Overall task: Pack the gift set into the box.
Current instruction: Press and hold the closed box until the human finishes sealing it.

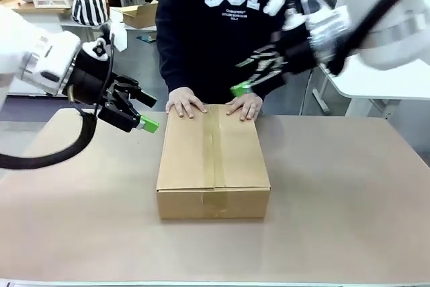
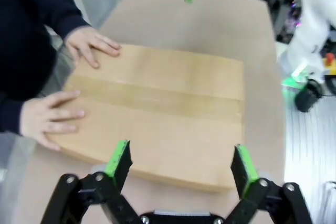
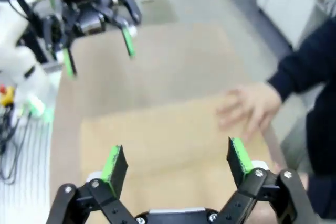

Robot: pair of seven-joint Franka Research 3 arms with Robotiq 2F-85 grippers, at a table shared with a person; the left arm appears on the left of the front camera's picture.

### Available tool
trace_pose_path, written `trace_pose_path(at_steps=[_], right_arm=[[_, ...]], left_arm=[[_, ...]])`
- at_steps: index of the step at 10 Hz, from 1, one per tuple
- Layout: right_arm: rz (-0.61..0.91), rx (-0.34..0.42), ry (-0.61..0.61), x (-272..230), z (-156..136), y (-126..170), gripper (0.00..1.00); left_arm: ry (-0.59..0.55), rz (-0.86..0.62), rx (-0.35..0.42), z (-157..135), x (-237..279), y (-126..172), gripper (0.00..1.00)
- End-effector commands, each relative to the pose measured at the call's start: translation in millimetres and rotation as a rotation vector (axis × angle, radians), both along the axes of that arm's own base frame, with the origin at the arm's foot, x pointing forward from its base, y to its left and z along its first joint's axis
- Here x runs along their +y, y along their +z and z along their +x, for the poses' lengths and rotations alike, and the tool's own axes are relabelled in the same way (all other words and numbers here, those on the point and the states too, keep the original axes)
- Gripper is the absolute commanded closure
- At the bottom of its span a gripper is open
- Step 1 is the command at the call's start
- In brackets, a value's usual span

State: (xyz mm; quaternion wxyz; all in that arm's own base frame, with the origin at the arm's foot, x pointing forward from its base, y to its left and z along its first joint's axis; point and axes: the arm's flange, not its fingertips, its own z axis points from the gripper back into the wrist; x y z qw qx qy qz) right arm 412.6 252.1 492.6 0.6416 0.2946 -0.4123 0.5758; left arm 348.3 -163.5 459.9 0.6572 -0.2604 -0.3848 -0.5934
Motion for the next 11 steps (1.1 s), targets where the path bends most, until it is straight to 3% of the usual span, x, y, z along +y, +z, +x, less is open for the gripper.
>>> trace_pose_path(at_steps=[1, 3, 4, 5, 6, 7, 8, 10, 11], right_arm=[[0.318, -0.153, 0.24, 0.0, 28.4, -104.2, 0.0], [0.237, -0.101, 0.245, -4.1, 23.6, -137.5, 0.0], [0.187, -0.067, 0.272, -13.3, 20.1, -143.4, 0.0], [0.246, -0.118, 0.175, 13.1, 13.9, -70.8, 0.0], [0.246, -0.118, 0.175, 13.1, 13.9, -70.8, 0.0], [0.259, -0.075, 0.217, -9.5, 17.9, -132.1, 0.0], [0.195, -0.008, 0.2, -11.1, 15.7, -121.5, 0.0], [0.065, 0.258, 0.183, -25.2, 19.4, -145.8, 0.0], [0.019, 0.303, 0.181, -25.0, 18.8, -157.2, 0.0]], left_arm=[[-0.074, -0.06, -0.155, 14.6, -12.0, -58.9, 0.0], [-0.08, -0.069, -0.201, 20.4, -23.0, -88.0, 0.0], [-0.083, -0.1, -0.151, 22.9, -26.8, -89.5, 0.0], [-0.068, -0.133, -0.004, 25.0, -13.6, -74.8, 0.0], [-0.074, -0.053, -0.161, 18.5, -19.0, -81.8, 0.0], [-0.074, -0.053, -0.161, 18.5, -19.0, -81.8, 0.0], [-0.078, -0.086, -0.108, 20.2, -19.6, -89.4, 0.0], [-0.075, -0.134, -0.17, 26.8, -32.9, -93.3, 0.0], [-0.102, -0.135, -0.151, 28.6, -37.8, -99.0, 0.0]])
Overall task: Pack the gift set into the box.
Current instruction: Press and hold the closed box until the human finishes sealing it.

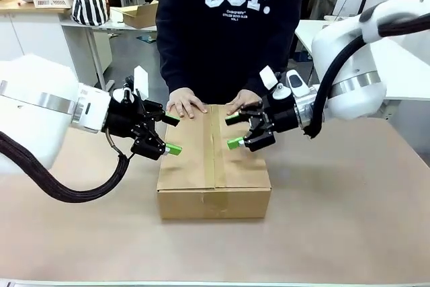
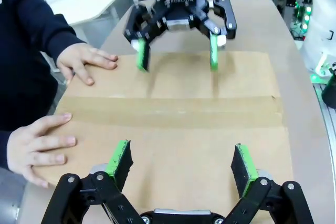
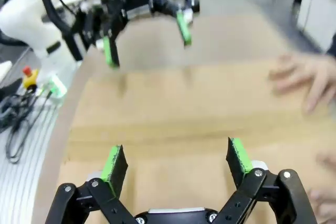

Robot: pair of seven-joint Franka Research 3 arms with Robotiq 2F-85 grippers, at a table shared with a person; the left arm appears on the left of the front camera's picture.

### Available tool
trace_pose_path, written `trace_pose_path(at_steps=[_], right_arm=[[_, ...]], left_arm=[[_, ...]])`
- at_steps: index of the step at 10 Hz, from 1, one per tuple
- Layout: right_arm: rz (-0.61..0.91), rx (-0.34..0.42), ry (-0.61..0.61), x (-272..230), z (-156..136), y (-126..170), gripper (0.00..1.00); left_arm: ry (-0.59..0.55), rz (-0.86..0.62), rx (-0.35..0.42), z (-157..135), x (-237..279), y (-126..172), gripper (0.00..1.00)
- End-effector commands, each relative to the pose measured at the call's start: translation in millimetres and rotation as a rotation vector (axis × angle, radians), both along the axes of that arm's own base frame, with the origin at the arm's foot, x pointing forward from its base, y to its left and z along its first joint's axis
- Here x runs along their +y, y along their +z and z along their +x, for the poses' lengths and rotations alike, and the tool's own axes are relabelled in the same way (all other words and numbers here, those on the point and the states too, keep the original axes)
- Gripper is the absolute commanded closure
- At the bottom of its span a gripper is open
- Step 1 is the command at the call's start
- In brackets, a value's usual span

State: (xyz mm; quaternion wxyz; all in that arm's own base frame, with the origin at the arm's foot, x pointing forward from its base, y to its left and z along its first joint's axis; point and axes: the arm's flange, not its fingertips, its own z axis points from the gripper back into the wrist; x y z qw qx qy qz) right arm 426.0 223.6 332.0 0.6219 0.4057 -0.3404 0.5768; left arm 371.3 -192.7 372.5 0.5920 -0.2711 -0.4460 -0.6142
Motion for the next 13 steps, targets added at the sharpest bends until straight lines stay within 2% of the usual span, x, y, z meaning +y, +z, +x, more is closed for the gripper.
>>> trace_pose_path(at_steps=[1, 4, 6, 8, 9, 13], right_arm=[[-0.086, 0.088, 0.006, 3.5, 5.2, -6.0, 0.0], [-0.053, 0.07, -0.063, -1.9, 3.2, -13.4, 0.0], [-0.076, 0.042, -0.07, -4.9, 3.4, -17.3, 0.0], [-0.093, -0.031, 0.024, -9.3, -0.3, -22.6, 0.0], [-0.077, -0.044, 0.036, -15.0, -2.8, -25.1, 0.0], [-0.065, -0.01, 0.038, -26.9, -6.2, -33.9, 0.0]], left_arm=[[-0.051, -0.038, 0.007, 7.3, -11.1, -18.3, 0.0], [-0.087, -0.029, 0.067, 11.5, -15.7, -32.5, 0.0], [-0.069, 0.015, 0.087, 13.4, -15.1, -40.1, 0.0], [-0.063, 0.012, 0.107, 12.0, -13.4, -45.0, 0.0], [-0.058, 0.019, 0.111, 11.5, -12.5, -46.6, 0.0], [-0.036, 0.044, 0.112, 11.0, -8.5, -47.3, 0.0]])
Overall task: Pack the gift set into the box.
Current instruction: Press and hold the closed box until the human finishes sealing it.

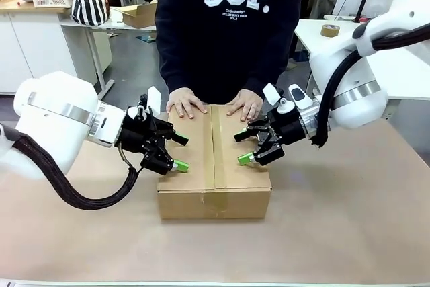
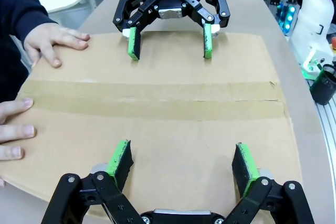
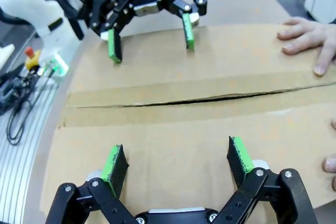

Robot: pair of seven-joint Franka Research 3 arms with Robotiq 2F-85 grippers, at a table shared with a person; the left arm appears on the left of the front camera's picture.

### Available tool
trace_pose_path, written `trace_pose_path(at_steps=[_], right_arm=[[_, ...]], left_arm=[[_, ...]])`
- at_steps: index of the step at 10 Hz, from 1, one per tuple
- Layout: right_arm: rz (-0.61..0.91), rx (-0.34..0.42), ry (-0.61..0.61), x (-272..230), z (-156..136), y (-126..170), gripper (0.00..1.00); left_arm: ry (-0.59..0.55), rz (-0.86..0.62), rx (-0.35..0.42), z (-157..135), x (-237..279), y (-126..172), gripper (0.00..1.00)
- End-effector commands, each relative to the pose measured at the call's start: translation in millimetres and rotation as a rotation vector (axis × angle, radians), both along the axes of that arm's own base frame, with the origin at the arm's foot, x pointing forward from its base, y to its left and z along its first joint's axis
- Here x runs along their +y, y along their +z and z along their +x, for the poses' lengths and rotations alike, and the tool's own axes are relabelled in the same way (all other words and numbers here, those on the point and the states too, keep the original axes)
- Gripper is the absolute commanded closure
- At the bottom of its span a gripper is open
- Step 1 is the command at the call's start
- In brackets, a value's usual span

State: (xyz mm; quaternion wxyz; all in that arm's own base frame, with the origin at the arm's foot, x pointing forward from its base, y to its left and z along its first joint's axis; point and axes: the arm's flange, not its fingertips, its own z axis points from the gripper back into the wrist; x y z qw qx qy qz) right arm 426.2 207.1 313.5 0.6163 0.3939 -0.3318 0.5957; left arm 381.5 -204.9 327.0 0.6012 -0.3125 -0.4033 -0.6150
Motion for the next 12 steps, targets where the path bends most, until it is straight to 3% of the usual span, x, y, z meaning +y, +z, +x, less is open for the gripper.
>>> trace_pose_path(at_steps=[1, 2, 3, 12], right_arm=[[-0.031, 0.018, 0.016, -4.2, -0.5, -16.6, 0.0], [0.0, 0.0, 0.0, 0.0, 0.0, 0.0, 0.0], [0.0, 0.0, 0.0, 0.0, 0.0, 0.0, 0.0], [0.0, 0.0, 0.0, 0.0, 0.0, 0.0, 0.0]], left_arm=[[-0.002, 0.014, 0.02, 1.1, 8.0, 1.0, 0.0], [-0.055, -0.051, 0.074, 1.4, 13.1, 0.4, 0.0], [0.003, -0.001, 0.002, 0.5, 1.1, 0.4, 0.0], [0.003, -0.001, 0.002, 0.5, 1.1, 0.4, 0.0]])
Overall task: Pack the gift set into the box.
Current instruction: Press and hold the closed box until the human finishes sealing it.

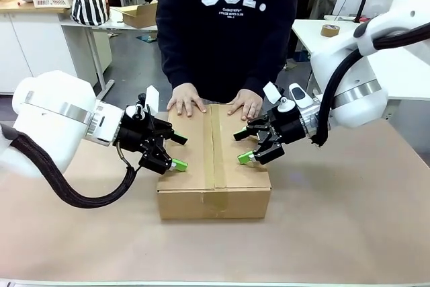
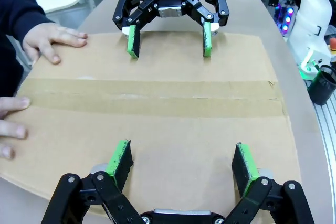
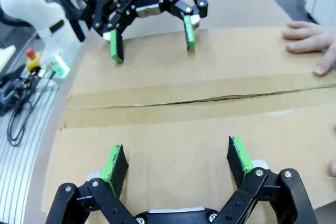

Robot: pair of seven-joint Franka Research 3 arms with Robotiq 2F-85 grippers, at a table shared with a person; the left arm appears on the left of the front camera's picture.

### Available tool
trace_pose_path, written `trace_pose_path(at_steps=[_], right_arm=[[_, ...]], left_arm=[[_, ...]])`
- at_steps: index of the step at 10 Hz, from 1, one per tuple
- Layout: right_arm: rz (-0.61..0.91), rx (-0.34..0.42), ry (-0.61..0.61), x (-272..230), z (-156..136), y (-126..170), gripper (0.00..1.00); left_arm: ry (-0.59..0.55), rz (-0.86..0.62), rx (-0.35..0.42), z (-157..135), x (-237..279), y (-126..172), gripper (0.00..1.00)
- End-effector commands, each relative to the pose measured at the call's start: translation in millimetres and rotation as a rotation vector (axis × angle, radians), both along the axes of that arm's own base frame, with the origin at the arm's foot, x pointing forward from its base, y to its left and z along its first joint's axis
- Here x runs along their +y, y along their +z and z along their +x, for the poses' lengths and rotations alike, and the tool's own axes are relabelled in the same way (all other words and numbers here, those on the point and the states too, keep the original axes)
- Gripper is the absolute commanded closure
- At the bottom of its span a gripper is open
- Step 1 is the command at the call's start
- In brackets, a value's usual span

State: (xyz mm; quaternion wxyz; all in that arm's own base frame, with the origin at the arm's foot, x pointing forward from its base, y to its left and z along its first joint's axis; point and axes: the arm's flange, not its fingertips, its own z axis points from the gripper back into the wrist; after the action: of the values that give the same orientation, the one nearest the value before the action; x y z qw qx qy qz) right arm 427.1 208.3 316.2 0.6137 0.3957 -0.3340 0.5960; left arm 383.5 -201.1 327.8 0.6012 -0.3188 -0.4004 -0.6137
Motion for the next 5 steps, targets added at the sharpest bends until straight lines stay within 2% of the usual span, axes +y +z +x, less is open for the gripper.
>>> trace_pose_path(at_steps=[1, 5], right_arm=[[-0.007, 0.002, -0.003, -1.1, -0.9, -2.7, 0.0], [-0.007, 0.002, -0.003, -1.1, -0.9, -2.7, 0.0]], left_arm=[[0.009, 0.004, -0.01, -1.4, -2.8, -0.4, 0.0], [0.009, 0.004, -0.01, -1.4, -2.8, -0.4, 0.0]])
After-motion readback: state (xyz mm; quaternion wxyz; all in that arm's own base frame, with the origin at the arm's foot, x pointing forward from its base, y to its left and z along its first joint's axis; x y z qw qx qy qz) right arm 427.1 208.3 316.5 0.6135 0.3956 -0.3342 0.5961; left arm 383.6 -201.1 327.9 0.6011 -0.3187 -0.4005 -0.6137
